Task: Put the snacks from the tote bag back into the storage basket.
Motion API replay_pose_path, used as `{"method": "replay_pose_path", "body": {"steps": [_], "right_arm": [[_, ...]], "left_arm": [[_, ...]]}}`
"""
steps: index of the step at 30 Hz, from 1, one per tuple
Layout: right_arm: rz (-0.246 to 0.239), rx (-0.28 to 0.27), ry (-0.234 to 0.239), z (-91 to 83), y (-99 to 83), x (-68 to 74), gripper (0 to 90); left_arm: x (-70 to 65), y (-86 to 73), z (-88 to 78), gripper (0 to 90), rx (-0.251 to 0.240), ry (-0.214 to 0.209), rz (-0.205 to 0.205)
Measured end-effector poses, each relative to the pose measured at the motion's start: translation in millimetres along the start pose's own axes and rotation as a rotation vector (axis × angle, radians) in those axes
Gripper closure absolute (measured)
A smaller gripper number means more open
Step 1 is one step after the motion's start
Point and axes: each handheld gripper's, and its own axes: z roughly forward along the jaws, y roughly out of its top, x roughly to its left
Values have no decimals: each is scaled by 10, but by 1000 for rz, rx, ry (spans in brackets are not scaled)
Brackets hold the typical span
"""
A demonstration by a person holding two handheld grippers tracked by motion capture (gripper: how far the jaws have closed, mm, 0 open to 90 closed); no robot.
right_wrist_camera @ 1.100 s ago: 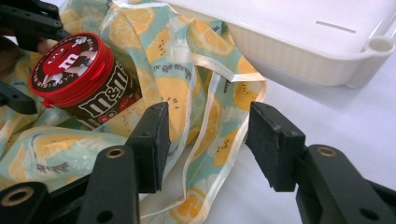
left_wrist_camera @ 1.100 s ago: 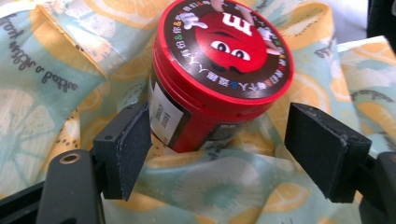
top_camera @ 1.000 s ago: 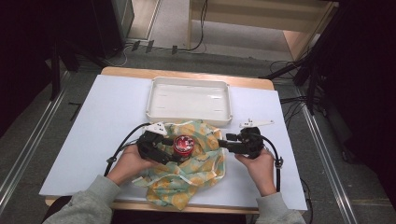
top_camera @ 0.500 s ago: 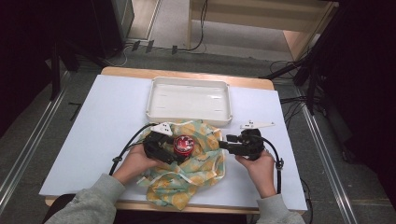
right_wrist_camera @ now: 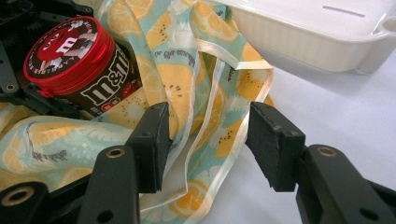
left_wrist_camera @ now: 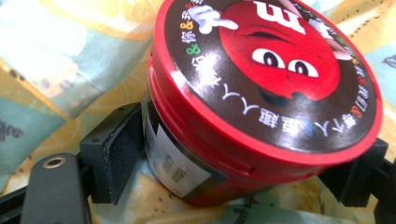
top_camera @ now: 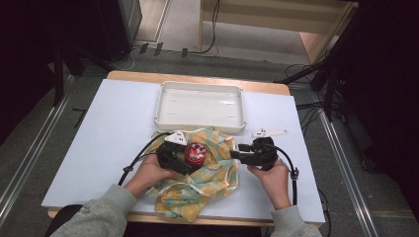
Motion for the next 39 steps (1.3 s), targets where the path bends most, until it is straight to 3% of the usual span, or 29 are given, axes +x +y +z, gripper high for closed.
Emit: {"method": "replay_pose_path", "body": {"steps": [12,18,21,24,28,39], "right_arm": [[-5,11,10,56,-6,35,499],[-4,8,11,52,-6,30,498],[-1,6,14,46,-5,26,498],[0,6,17,48,-5,28,497],[-3,4,19,50,-6,31,497],[-4,3,25,49,-4,36,497]], "left_arm": [[-21,24,59,187,-4,38,38],[-33,34,46,205,-11,58,32],[-48,50,-1,241,-36,79,50],[-22,54,-21,257,-46,60,24],[-43,71,-26,259,-24,72,39],[-51,127,-89,260,-21,63,9]]}}
